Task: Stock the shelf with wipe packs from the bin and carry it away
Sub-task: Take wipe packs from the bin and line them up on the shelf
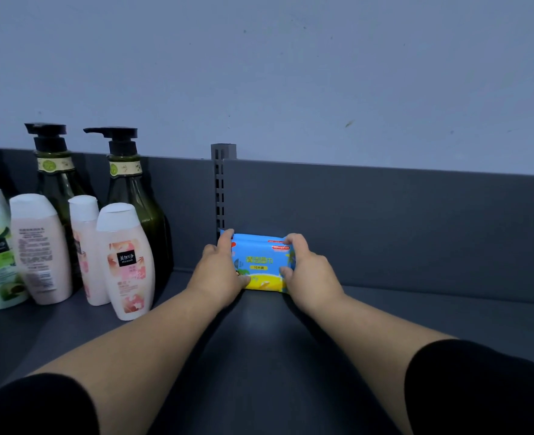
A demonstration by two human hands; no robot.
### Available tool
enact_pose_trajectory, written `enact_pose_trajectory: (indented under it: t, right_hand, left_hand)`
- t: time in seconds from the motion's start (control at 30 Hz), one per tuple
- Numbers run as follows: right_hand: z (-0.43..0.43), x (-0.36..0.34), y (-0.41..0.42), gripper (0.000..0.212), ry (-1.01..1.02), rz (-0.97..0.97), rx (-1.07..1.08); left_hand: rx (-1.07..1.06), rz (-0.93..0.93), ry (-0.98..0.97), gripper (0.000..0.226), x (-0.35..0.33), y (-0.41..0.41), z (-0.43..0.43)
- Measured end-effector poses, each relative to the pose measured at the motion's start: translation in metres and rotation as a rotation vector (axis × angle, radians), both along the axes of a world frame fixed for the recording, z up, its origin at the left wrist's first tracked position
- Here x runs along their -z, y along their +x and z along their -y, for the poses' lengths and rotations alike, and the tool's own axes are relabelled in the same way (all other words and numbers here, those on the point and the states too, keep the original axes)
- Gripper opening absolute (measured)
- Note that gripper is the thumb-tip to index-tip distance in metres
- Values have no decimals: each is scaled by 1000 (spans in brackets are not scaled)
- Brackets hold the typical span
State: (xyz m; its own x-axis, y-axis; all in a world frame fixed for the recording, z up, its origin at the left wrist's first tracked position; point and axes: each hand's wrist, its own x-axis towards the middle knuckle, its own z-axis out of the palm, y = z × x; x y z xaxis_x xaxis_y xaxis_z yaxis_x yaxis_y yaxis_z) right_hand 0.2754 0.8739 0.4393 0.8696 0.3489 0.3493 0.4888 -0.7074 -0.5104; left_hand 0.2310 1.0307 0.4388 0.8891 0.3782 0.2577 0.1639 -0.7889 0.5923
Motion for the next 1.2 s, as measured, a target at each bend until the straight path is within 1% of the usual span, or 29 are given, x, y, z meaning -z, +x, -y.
enact_pose_trajectory:
  t: [0.13, 0.3, 0.4, 0.53, 0.67, 0.8, 0.9, 1.03, 1.2]
  right_hand:
    - [-2, -3, 0, 42, -10, -12, 3]
    - [5, -4, -5, 53, -7, -1, 45]
    - [15, -9, -10, 59, -15, 8, 73]
    - [37, -20, -23, 60, -82, 36, 125]
    - [75, -32, -39, 59, -149, 88, 188]
    - [139, -45, -62, 61, -205, 154, 289]
    - [205, -50, -88, 61, -226, 173, 385]
    - [311, -48, -139, 60, -228, 173, 535]
    - [459, -35, -233, 60, -252, 170, 734]
  left_hand:
    - [-15, -2, -48, 95, -3, 1, -1]
    - [-25, -7, 4, 95, -3, -6, 4]
    - [-45, 1, 99, 95, -6, -14, 12]
    - [-54, 59, 268, 89, -17, -22, 40]
    - [7, 97, 349, 87, -29, -28, 85]
    - [118, 137, 419, 85, -43, -38, 149]
    - [209, 156, 426, 84, -51, -50, 211]
    - [362, 164, 419, 82, -51, -80, 315]
    - [569, 182, 422, 80, -36, -142, 465]
